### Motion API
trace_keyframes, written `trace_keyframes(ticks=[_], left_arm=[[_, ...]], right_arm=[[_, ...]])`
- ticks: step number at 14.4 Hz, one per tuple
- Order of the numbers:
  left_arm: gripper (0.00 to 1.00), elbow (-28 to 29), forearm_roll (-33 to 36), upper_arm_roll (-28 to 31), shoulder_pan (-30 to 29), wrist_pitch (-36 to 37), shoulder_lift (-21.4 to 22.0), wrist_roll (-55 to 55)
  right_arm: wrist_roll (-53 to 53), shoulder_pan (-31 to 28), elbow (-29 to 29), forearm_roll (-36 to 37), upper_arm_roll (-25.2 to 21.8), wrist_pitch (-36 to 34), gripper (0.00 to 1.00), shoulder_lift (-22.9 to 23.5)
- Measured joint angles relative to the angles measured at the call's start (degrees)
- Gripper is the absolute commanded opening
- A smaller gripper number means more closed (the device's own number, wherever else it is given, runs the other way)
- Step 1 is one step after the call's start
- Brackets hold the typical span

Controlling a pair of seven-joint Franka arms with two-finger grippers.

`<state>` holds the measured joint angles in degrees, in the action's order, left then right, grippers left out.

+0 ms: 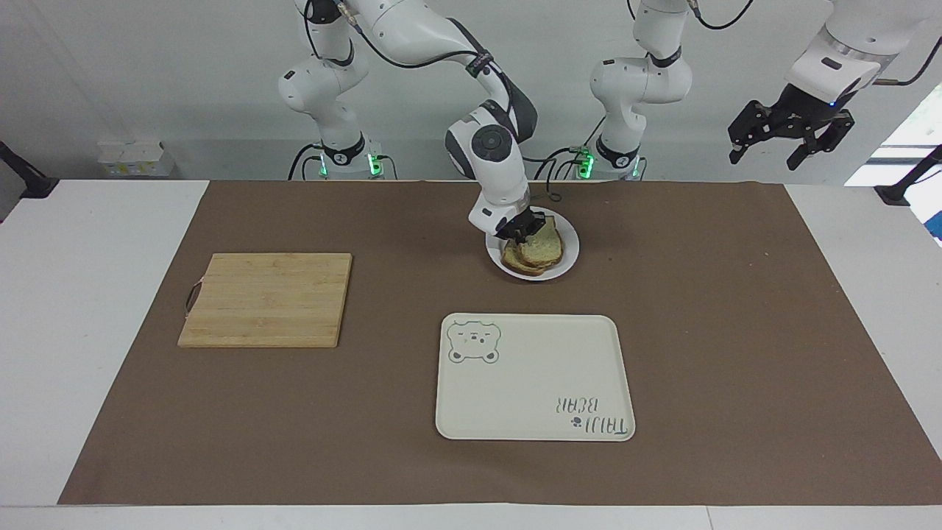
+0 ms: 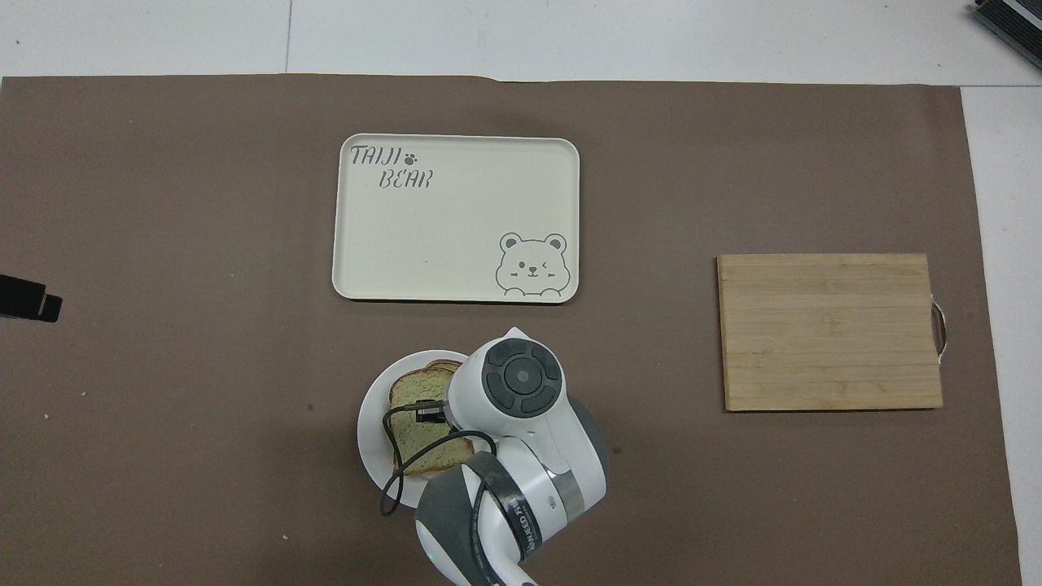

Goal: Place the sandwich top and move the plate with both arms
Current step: 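Lower the bread onto the egg and open the right gripper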

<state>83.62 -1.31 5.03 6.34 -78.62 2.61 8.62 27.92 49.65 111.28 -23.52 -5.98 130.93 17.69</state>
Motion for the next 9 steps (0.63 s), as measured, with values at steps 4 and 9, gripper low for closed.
trace_keyframes(ticks=[4,9], left_arm=[[1.0,0.0,-0.1,0.0,0.0,0.1,0.0,0.0],[1.0,0.1,-0.3,0.1,0.0,0.1,0.0,0.0]], right_arm=[[1.8,0.0,0.4,0.0,0.0,0.6,0.58,0.0],[2.2,0.0,0.4,0.0,0.0,0.7,1.0,-0.1]])
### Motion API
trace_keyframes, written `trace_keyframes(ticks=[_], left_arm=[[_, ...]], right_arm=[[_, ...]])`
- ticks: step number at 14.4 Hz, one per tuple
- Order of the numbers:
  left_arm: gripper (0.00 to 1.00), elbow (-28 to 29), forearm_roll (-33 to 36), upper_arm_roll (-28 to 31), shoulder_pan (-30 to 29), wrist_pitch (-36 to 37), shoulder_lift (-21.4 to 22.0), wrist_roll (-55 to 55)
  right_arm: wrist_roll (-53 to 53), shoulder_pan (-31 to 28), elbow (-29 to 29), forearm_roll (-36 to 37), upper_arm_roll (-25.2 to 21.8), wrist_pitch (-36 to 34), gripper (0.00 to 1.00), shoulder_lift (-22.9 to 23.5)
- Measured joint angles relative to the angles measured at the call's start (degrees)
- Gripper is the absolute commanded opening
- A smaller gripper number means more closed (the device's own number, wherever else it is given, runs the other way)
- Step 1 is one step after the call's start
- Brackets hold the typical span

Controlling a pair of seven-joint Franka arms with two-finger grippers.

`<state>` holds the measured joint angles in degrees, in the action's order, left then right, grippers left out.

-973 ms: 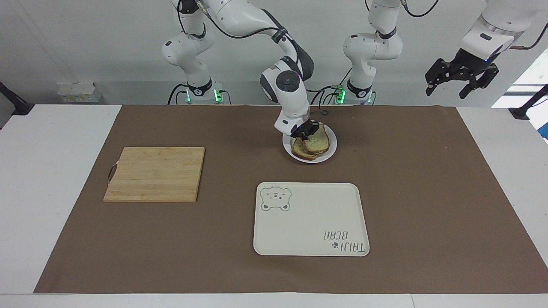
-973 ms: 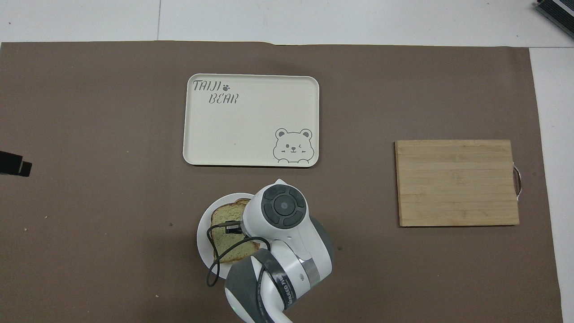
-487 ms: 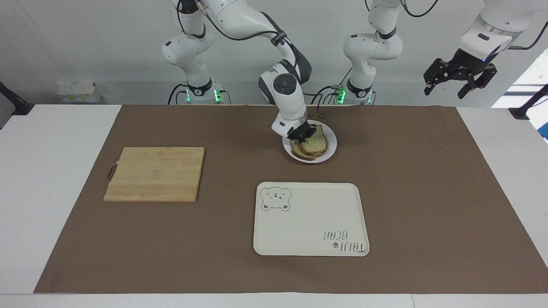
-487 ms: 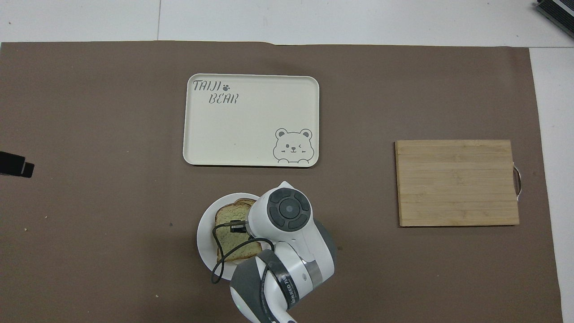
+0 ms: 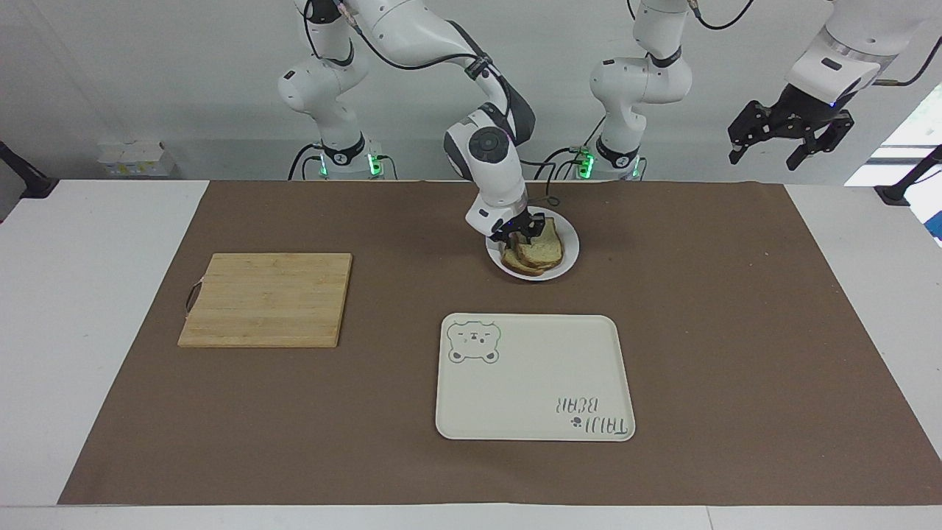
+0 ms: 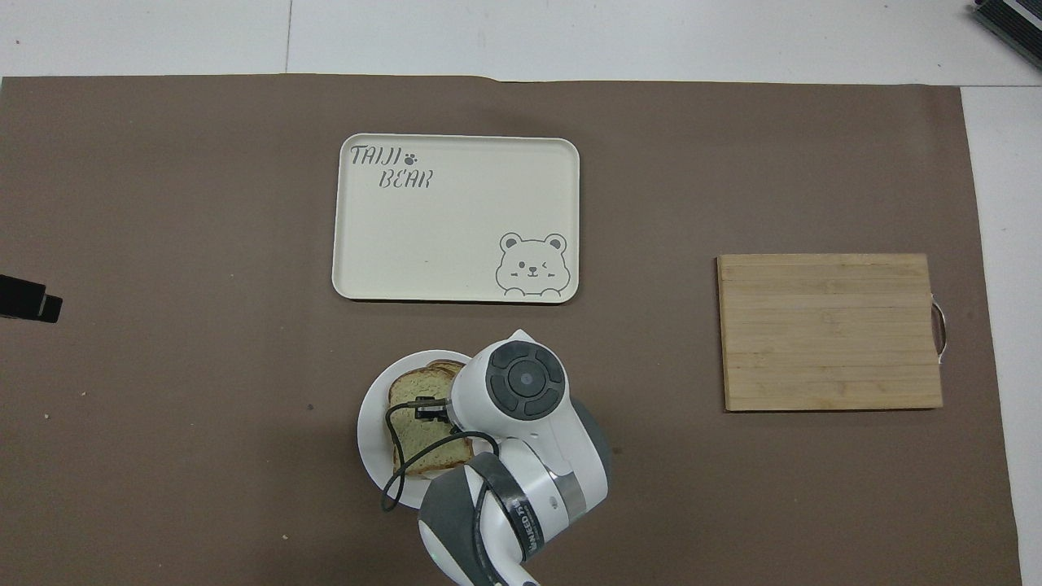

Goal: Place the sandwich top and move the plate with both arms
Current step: 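Lower the bread onto the egg and open the right gripper, then withdraw the right gripper while the left gripper reaches the plate rim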

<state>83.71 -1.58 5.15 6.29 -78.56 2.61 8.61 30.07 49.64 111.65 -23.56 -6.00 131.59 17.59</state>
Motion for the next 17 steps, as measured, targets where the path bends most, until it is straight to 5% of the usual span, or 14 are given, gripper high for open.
trace_keyframes(ticks=[6,11,14,17], left_arm=[[1.0,0.1,-1.4,0.2,0.0,0.0,0.0,0.0],[1.0,2.3,-7.2,0.4,-0.7,-0.1,0.9,0.0],[1.0,7.2,-13.8,0.6,-1.6,-2.2,2.3,0.1],[1.0,17.9,-22.4,0.5,-1.6,-9.5,4.3,1.9]], right_arm=[[-0.1,-2.0,-1.4,0.1,-0.7,-0.6,1.0,-2.8],[-1.3,-10.4,-2.8,4.3,-0.9,-11.4,1.0,-10.5],[-1.3,-13.9,-5.1,8.7,-1.0,-17.8,1.0,-12.7],[-1.3,-16.2,-7.3,12.1,-1.1,-21.8,1.0,-13.3]])
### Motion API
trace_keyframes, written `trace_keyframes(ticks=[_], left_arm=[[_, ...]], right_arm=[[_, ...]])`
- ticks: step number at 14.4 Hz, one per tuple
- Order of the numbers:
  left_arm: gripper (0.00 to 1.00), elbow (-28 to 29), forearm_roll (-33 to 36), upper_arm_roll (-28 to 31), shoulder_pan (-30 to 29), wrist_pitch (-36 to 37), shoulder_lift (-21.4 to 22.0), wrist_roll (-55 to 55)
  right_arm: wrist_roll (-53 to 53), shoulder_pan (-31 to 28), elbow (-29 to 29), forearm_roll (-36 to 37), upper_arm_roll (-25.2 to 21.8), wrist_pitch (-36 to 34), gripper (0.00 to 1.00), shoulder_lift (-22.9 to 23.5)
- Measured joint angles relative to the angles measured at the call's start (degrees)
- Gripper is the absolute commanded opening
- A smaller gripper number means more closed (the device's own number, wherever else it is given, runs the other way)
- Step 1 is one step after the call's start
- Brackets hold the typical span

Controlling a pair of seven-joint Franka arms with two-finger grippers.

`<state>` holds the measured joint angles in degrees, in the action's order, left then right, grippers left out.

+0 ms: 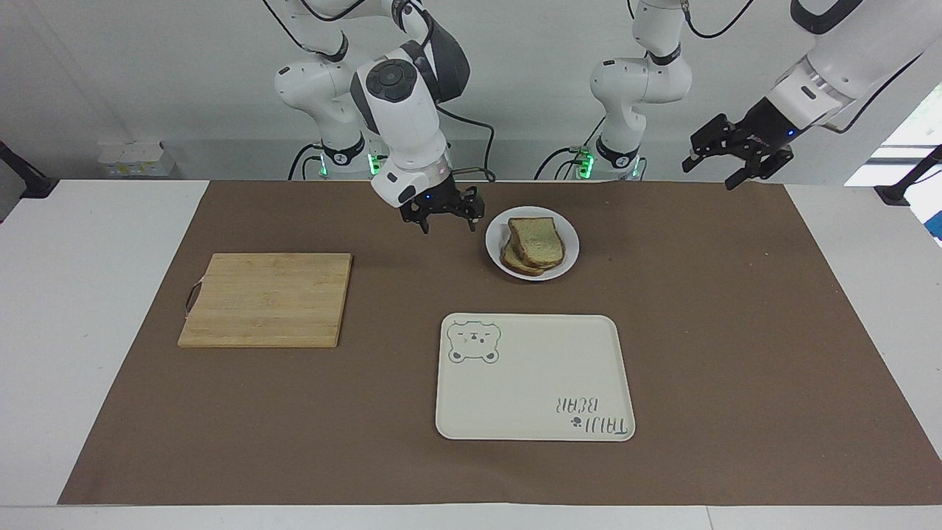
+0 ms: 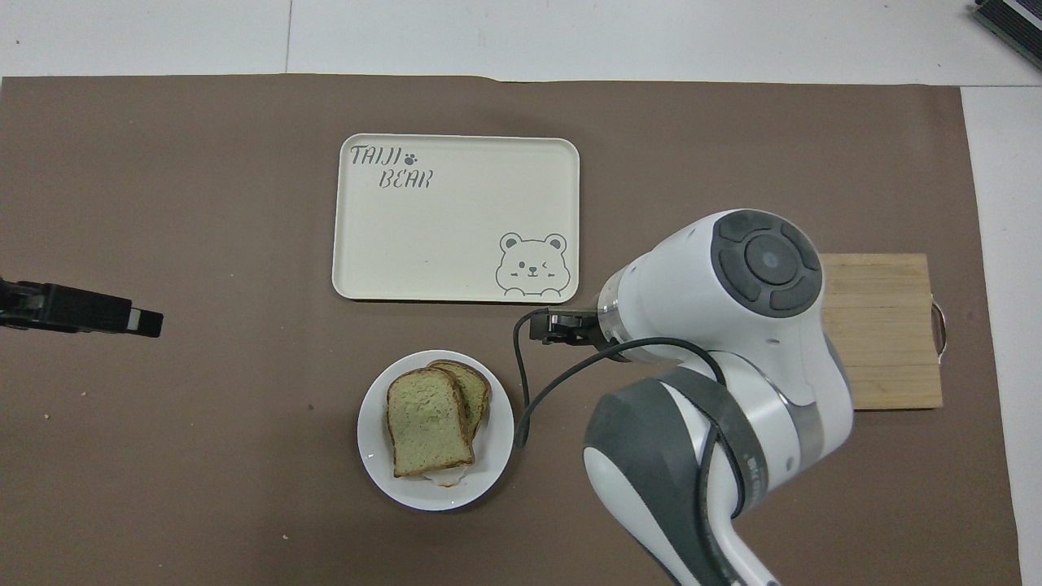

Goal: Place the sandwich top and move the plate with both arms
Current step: 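Withdraw the right gripper while the left gripper reaches the plate rim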

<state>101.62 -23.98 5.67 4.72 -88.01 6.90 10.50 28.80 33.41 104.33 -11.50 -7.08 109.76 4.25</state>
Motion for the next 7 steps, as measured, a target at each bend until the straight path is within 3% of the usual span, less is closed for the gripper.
trace_keyframes(ticks=[7], left_arm=[[1.0,25.1,-16.1,0.1,-0.4,-16.7,1.8,14.4]], right_arm=[[-5.0,-8.9,-0.8,3.9,-0.1,-7.5,1.0,-4.1]])
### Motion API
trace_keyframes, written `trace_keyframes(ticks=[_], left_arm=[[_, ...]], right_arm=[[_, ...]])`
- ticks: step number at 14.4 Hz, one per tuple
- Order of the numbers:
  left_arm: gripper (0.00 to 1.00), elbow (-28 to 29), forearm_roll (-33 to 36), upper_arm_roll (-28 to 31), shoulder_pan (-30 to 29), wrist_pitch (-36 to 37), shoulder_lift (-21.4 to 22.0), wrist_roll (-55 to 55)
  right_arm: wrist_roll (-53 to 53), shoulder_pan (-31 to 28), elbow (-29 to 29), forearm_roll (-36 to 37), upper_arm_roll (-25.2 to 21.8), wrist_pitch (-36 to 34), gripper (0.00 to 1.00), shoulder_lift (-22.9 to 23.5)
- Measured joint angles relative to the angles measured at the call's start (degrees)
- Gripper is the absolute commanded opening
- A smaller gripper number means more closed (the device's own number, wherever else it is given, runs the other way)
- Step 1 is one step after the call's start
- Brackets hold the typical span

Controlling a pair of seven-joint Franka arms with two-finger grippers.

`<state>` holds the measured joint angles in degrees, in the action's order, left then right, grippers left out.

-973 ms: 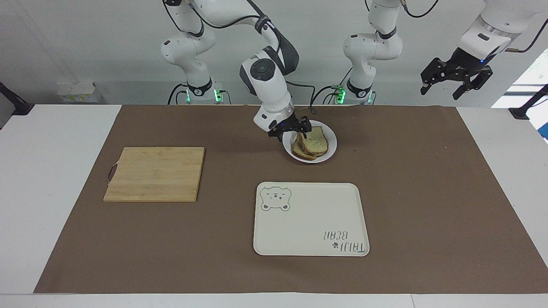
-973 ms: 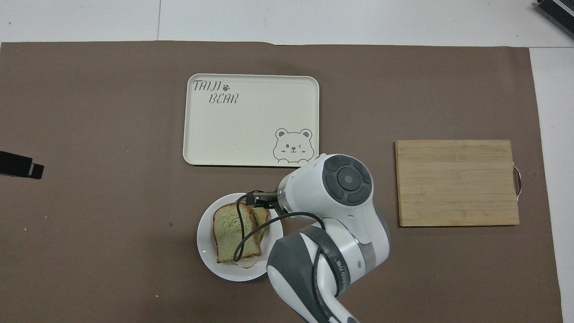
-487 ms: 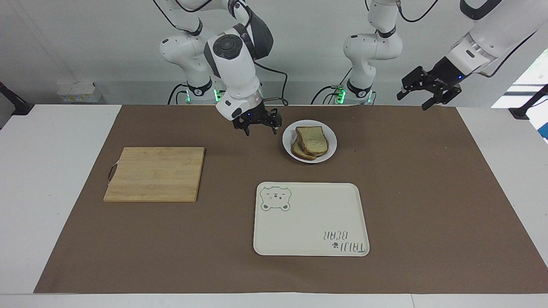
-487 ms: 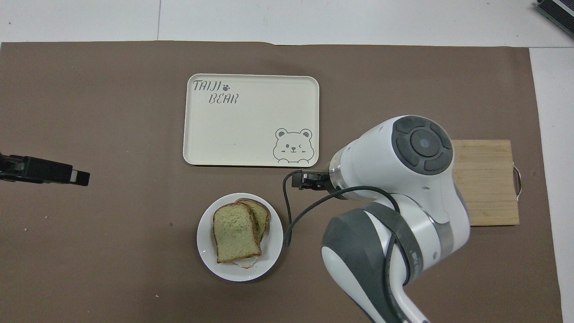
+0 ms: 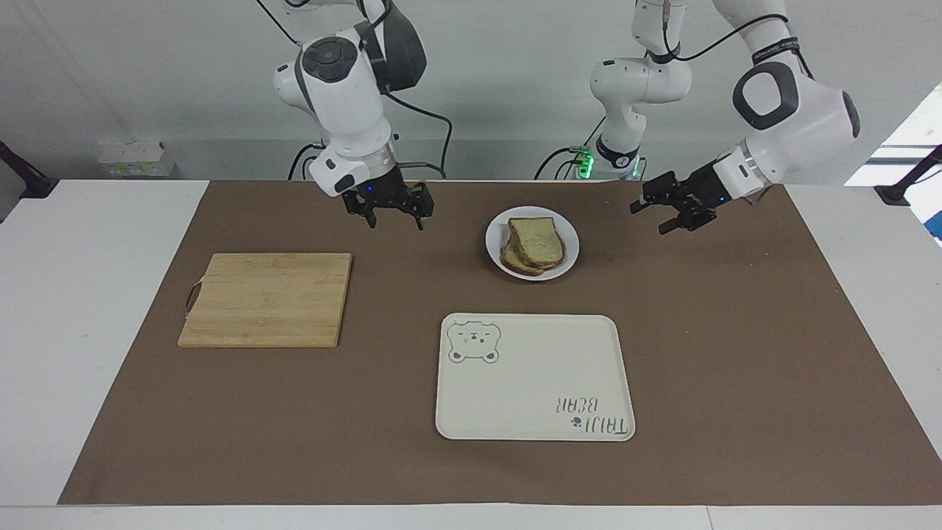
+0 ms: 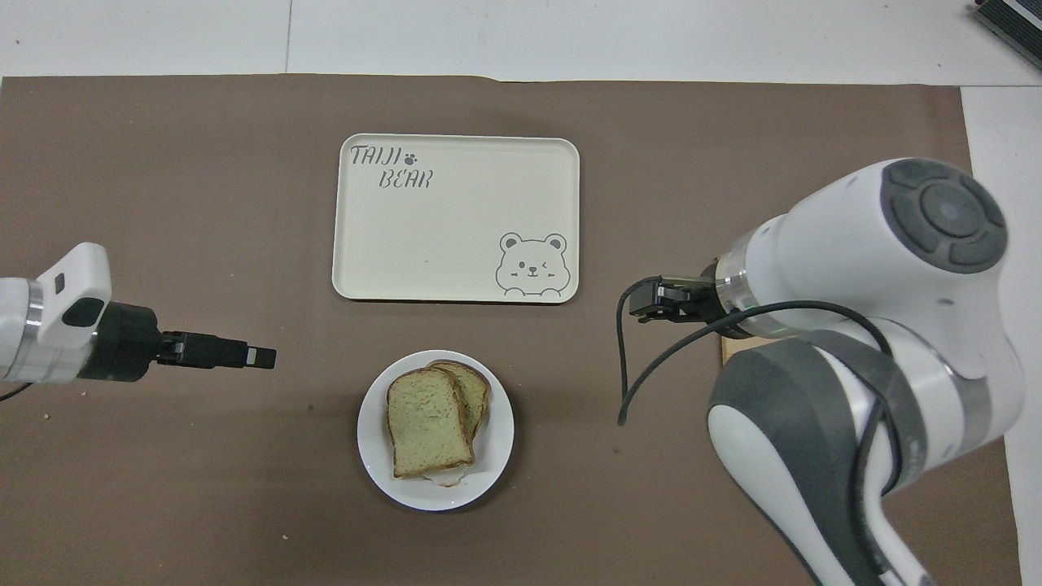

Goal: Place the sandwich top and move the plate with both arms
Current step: 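Withdraw the right gripper while the left gripper reaches the plate rim, then push the plate with the left gripper onto the bear tray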

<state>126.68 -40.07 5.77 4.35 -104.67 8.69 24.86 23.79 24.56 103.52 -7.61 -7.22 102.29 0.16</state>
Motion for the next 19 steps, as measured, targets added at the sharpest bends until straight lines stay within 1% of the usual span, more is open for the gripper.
trace_keyframes(ticks=[3,5,6,8,10,12,15,17,19], left_arm=[[1.0,9.0,-11.0,0.0,-1.4,-4.6,-0.1,10.6],[1.0,13.8,-15.9,0.0,-1.8,-6.5,-0.4,16.0],[0.96,15.5,-18.1,0.0,-1.8,-6.8,-0.5,18.0],[0.9,17.5,-21.1,0.0,-1.8,-7.0,-1.8,21.5],[0.89,18.6,-24.2,-0.1,-1.8,-7.0,-3.7,25.3],[0.83,21.1,-29.0,-0.2,-1.8,-7.0,-5.8,32.1],[0.78,23.7,-34.4,-0.4,-1.8,-7.0,-8.5,38.5],[0.69,24.2,-37.1,-0.6,-1.6,-6.9,-8.8,39.7],[0.58,24.6,-39.2,-0.9,-0.9,-6.9,-8.8,40.3]], right_arm=[[-5.4,-5.1,-0.1,0.1,-0.1,-3.2,1.0,-1.7],[-8.9,-8.0,-0.2,0.1,-0.2,-5.6,1.0,-2.6],[-10.4,-9.2,-0.2,0.4,-0.2,-6.5,1.0,-3.0],[-12.7,-11.4,-0.2,2.0,-0.3,-8.1,1.0,-3.6],[-14.6,-13.1,-0.3,3.3,-0.3,-8.9,1.0,-3.8],[-16.4,-14.5,-0.4,4.5,-0.3,-9.9,1.0,-3.9],[-16.7,-15.8,-0.7,4.5,-0.3,-10.0,1.0,-4.3],[-16.7,-15.8,-0.8,4.5,0.1,-10.0,1.0,-4.5],[-16.7,-15.7,-0.8,4.6,0.5,-10.0,1.0,-4.5]])
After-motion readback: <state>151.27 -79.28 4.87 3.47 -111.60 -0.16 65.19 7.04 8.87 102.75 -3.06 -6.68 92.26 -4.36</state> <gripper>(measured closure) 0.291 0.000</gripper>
